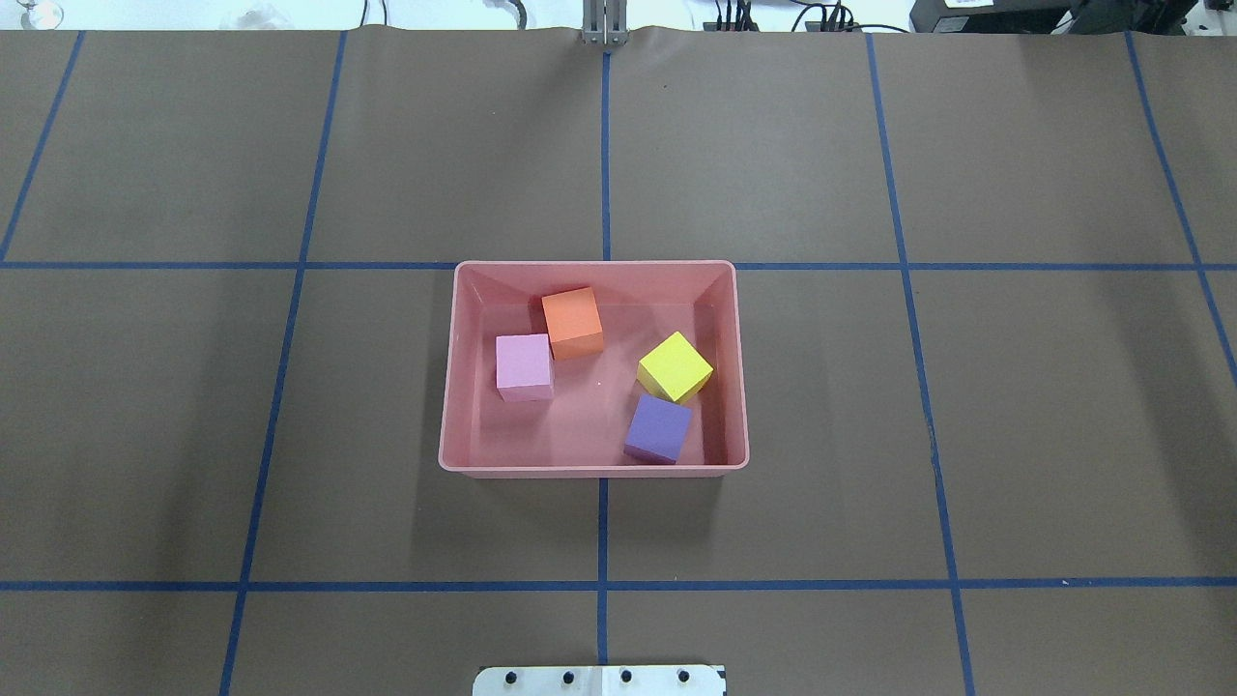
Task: Place blocks into pink bin with both arms
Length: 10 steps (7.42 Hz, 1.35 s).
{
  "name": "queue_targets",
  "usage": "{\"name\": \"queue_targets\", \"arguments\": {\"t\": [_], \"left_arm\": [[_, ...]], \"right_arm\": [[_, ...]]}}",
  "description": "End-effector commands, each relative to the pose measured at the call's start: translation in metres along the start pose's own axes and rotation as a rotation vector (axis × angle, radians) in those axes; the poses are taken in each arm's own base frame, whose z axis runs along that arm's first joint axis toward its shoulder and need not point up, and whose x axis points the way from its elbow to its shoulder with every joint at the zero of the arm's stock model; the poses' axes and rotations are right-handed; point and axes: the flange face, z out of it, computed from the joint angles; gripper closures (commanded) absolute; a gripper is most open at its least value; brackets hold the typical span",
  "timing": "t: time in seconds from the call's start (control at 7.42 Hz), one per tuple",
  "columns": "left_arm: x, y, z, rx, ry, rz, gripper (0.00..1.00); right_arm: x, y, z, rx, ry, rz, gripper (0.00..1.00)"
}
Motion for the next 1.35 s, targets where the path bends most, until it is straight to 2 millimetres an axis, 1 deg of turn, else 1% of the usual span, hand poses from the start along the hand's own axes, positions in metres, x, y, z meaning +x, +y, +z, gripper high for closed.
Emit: {"name": "queue_targets", "arguments": {"t": [0.0,1.21], "left_arm": [[-0.0002,0.0005,0.0003,-0.001,0.0,-0.001,0.0],[-0.0002,0.0005,0.0003,-0.001,0.0,-0.001,0.0]], "right_arm": [[-0.0003,-0.0005,-0.0005,0.002,0.001,-0.006,0.0],[-0.0004,-0.0004,-0.0004,0.001,-0.001,0.007,0.0]]}}
